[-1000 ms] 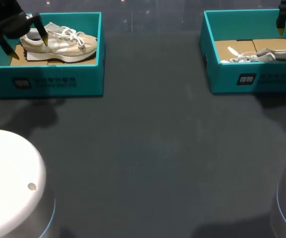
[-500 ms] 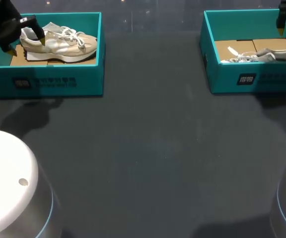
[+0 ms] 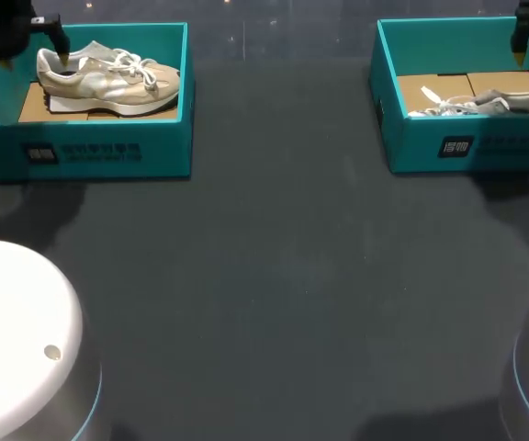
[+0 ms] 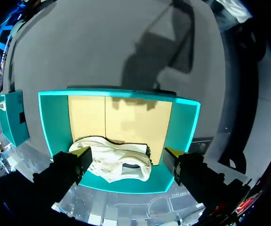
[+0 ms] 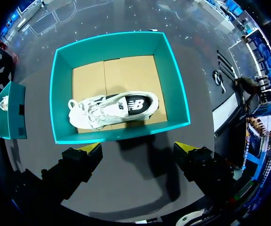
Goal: Take the shoe out of the shoebox, open the shoe tongue, remove and reinsert the insole, then place the shoe into the shoebox
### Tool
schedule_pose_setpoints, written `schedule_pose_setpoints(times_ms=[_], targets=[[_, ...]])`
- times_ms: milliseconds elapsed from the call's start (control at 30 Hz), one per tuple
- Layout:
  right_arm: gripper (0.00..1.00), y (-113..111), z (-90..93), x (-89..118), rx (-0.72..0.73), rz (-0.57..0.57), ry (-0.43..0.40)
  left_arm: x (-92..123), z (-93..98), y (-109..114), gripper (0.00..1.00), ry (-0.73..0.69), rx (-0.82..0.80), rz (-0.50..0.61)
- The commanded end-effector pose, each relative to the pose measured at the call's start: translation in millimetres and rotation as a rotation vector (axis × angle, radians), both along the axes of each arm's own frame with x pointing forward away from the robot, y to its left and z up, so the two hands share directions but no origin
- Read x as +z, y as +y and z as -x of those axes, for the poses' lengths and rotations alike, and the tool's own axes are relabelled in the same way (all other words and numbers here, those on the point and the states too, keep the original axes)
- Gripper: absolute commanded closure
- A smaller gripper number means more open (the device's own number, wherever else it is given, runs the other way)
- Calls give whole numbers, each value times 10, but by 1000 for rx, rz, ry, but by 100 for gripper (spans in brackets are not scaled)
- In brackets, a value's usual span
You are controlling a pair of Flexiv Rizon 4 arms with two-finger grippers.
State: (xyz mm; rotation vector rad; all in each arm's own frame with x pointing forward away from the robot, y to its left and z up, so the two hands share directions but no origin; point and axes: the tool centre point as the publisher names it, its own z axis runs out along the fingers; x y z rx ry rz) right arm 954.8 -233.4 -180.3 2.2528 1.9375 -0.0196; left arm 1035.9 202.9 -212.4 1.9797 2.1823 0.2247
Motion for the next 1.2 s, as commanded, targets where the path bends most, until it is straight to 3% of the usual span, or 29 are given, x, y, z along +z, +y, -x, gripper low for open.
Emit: schedule_pose_setpoints(times_ms=[33, 167, 433, 733, 900, 1200], targets=[[0, -3, 13, 3, 0, 1, -2, 13, -79, -2, 0, 24, -2, -2], [0, -3, 13, 3, 0, 1, -2, 13, -79, -2, 0, 24, -2, -2], [0, -3, 13, 3, 0, 1, -2, -80, -806, 342, 0, 51, -6, 6], [0, -3, 13, 3, 0, 1, -2, -257, -1339, 505, 0, 123, 19, -6], [0, -3, 13, 3, 0, 1, -2, -337, -1495, 537, 0, 145, 21, -8], [0, -3, 13, 3, 0, 1, -2, -553, -1552, 611, 0, 195, -6, -21]])
